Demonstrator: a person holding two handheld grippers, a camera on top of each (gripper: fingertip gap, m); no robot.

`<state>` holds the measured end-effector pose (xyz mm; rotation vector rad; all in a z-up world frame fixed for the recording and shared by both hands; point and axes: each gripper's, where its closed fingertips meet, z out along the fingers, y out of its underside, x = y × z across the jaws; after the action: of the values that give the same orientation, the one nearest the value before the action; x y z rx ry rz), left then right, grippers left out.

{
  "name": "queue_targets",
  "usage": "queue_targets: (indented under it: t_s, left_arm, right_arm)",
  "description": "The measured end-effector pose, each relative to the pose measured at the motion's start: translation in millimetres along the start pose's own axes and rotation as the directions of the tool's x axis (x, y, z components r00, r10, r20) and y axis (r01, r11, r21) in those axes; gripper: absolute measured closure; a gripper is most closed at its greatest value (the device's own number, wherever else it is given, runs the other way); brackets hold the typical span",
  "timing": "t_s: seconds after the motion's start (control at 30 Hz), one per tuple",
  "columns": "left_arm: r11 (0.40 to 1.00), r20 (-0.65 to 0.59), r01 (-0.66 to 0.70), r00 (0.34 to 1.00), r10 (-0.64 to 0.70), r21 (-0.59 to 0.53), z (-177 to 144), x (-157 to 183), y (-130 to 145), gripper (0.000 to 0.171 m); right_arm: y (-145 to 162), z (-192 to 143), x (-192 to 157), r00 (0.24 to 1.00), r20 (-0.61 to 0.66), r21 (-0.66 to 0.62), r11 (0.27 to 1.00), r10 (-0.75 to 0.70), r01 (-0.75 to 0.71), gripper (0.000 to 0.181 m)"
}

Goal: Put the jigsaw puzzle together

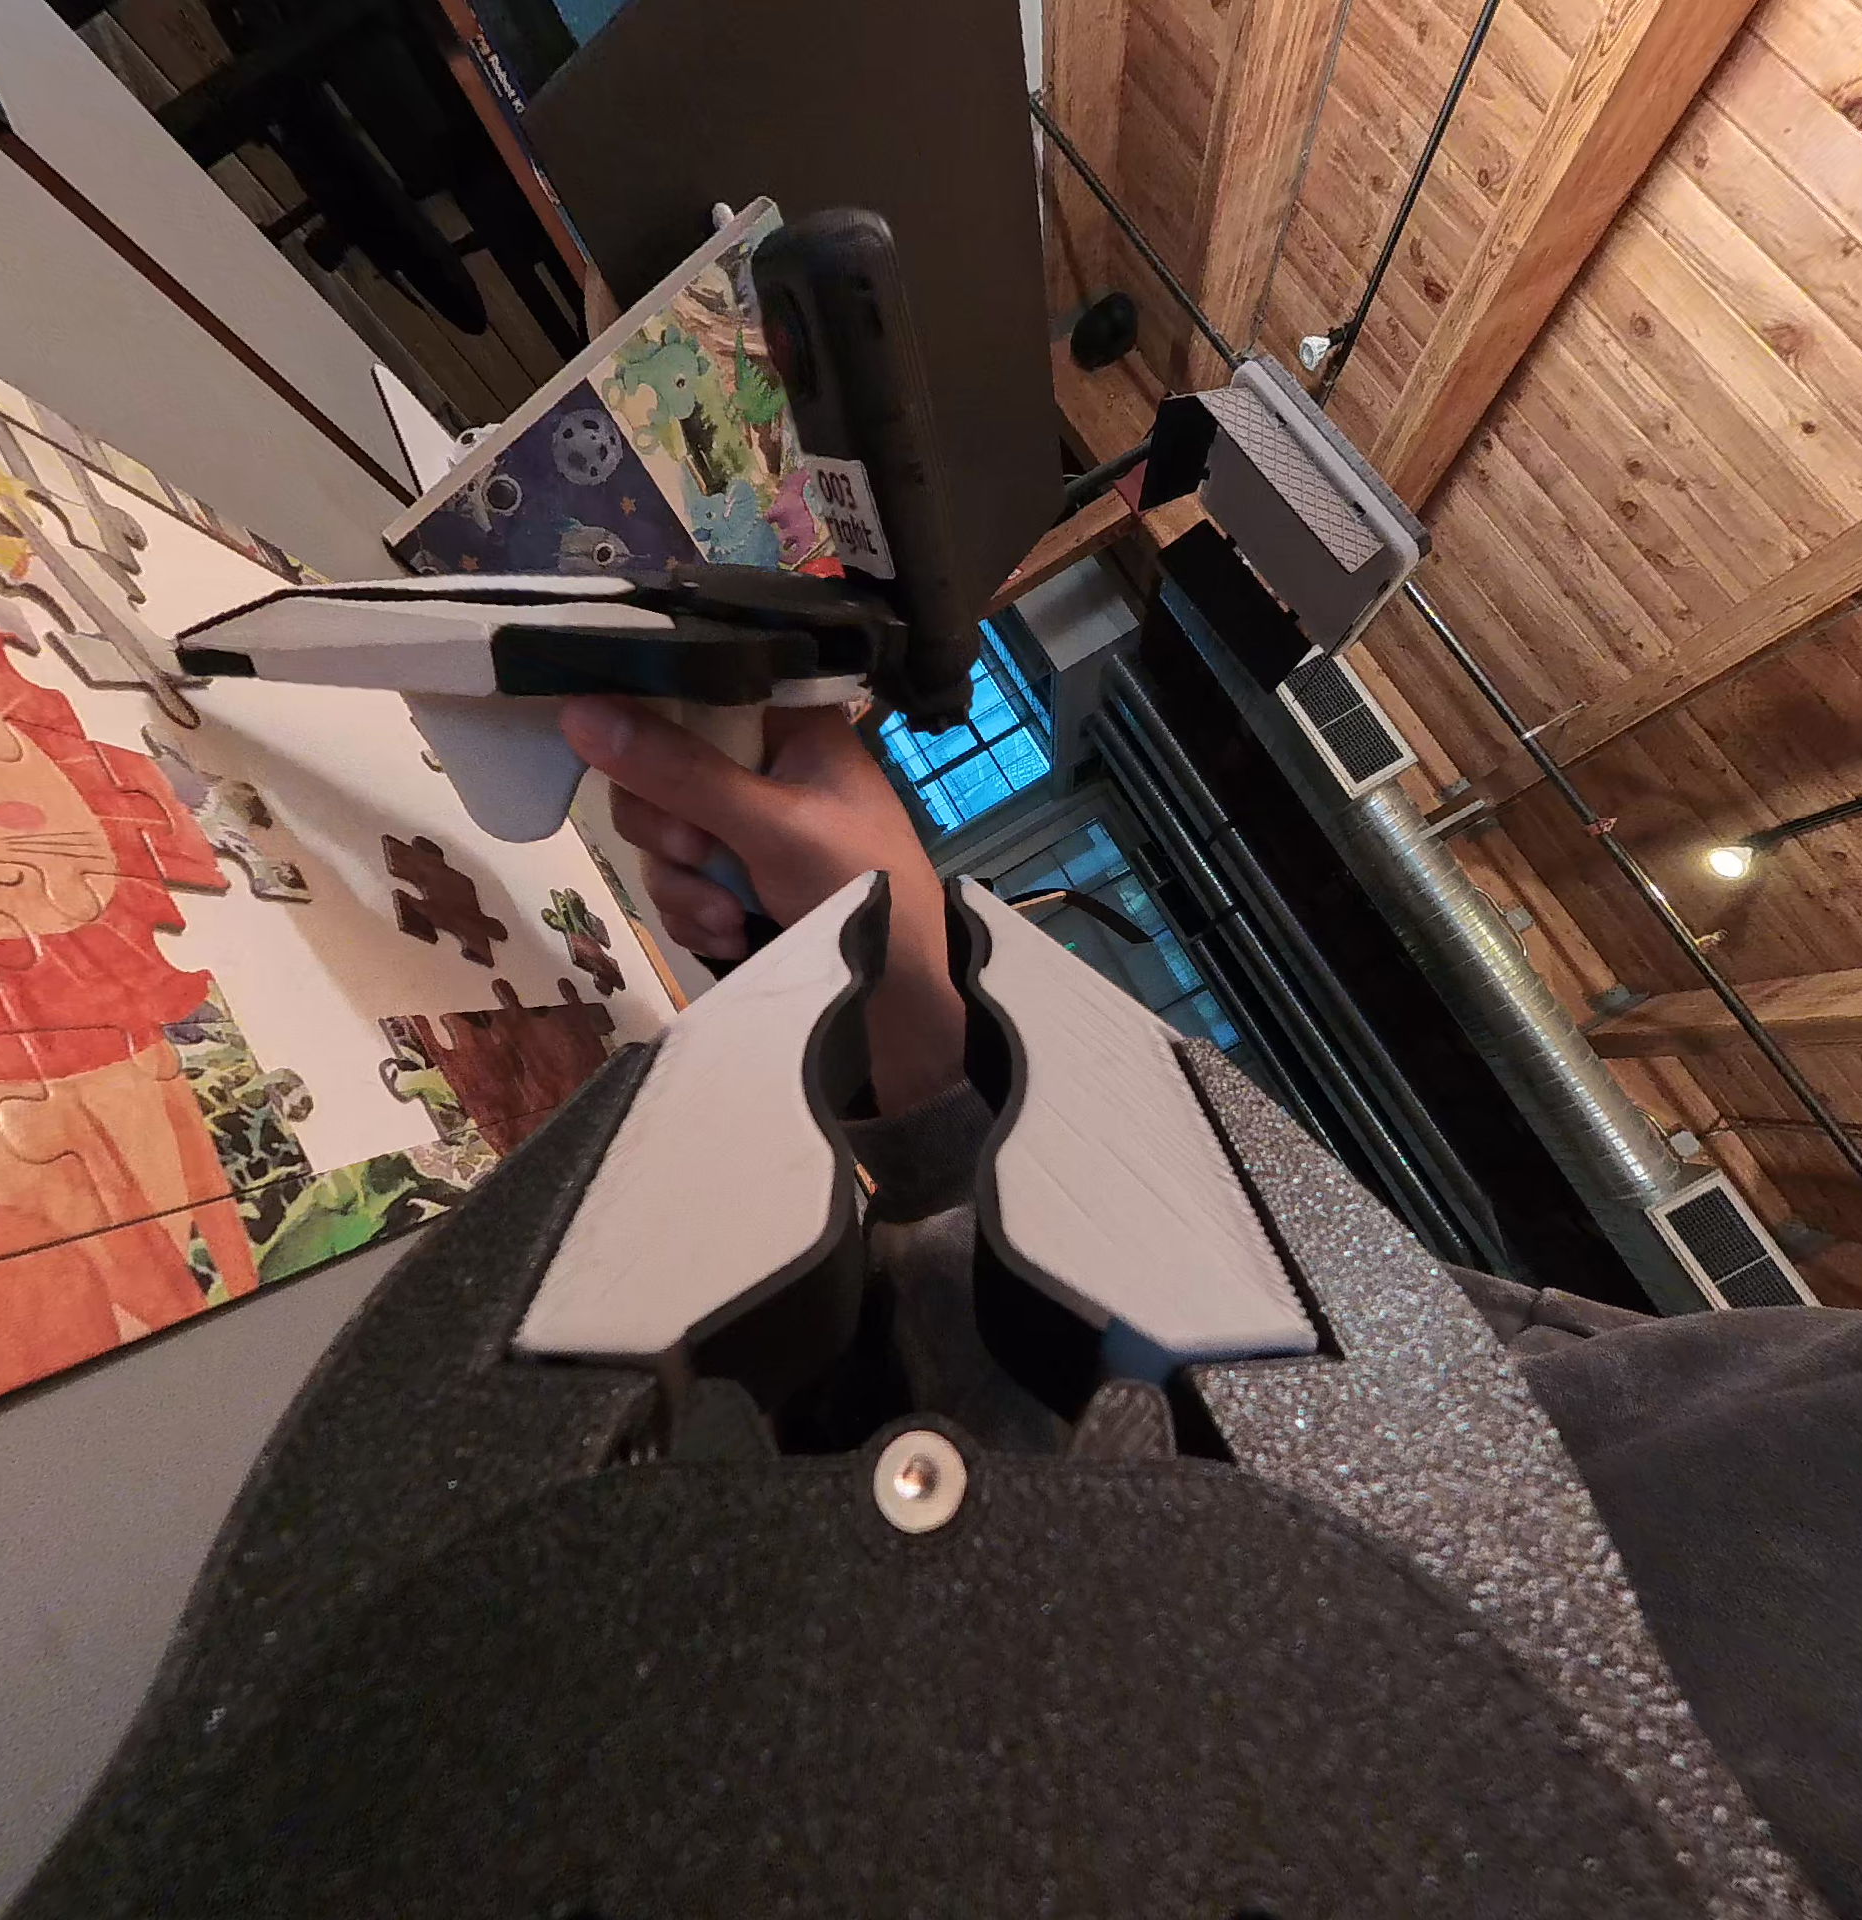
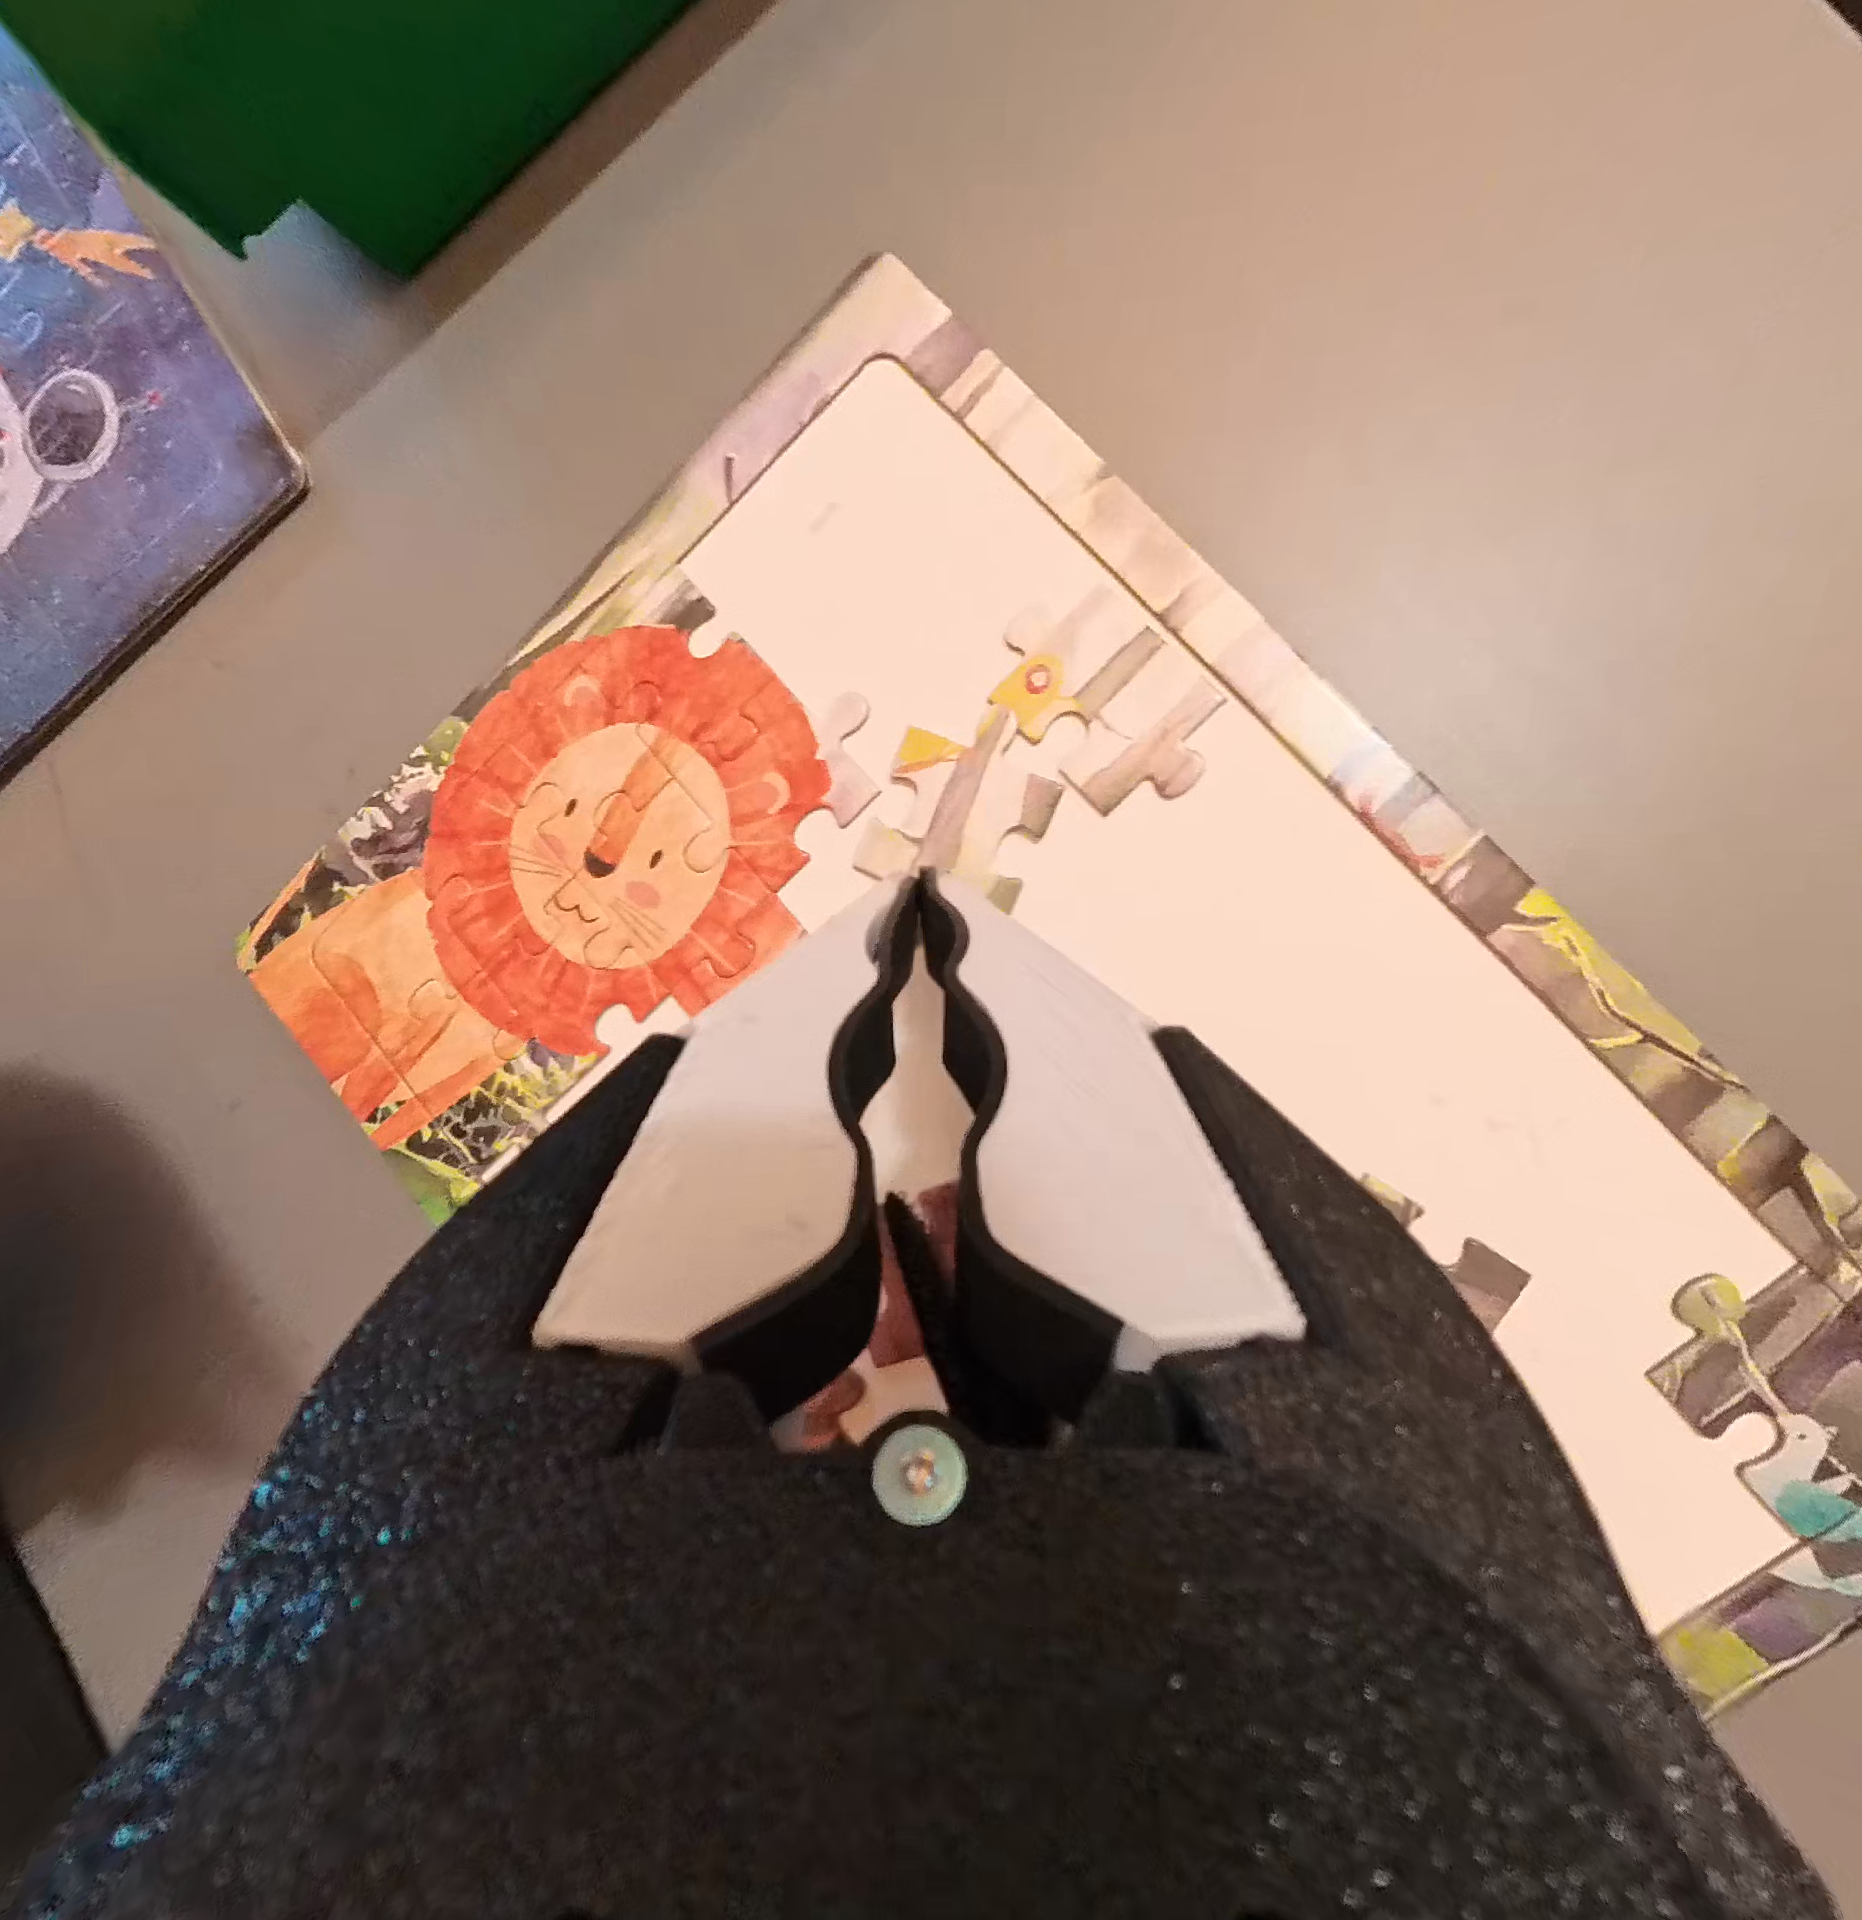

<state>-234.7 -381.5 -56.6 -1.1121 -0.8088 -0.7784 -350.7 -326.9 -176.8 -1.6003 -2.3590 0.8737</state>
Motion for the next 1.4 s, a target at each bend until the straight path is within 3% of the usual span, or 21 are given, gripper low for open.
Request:
queue_targets:
  t_s: [0.3, 0.63, 1.1, 1.4]
  left_arm:
    - [1.0, 0.001, -0.003, 1.0, 0.003, 0.0, 0, 0, 0, 0.162]
    - [1.0, 0.0, -0.001, 1.0, 0.001, 0.0, 0, 0, 0, 0.162]
    - [1.0, -0.006, 0.008, 1.0, -0.008, 0.003, 0, 1, 0, 0.162]
    - [1.0, -0.006, 0.008, 1.0, -0.008, 0.003, 0, 1, 0, 0.162]
  right_arm:
    - [-14, 20, -9, 0.999, 0.022, 0.009, 1.0, -0.024, 0.024, 0.181]
    - [-21, 11, 7, 1.0, -0.005, 0.065, 0.998, 0.022, -0.021, 0.181]
    - [9, -17, 24, 0.999, -0.031, -0.039, 0.999, -0.035, 0.034, 0.181]
    - [13, -4, 20, 0.996, -0.043, -0.069, 0.995, -0.079, 0.076, 0.181]
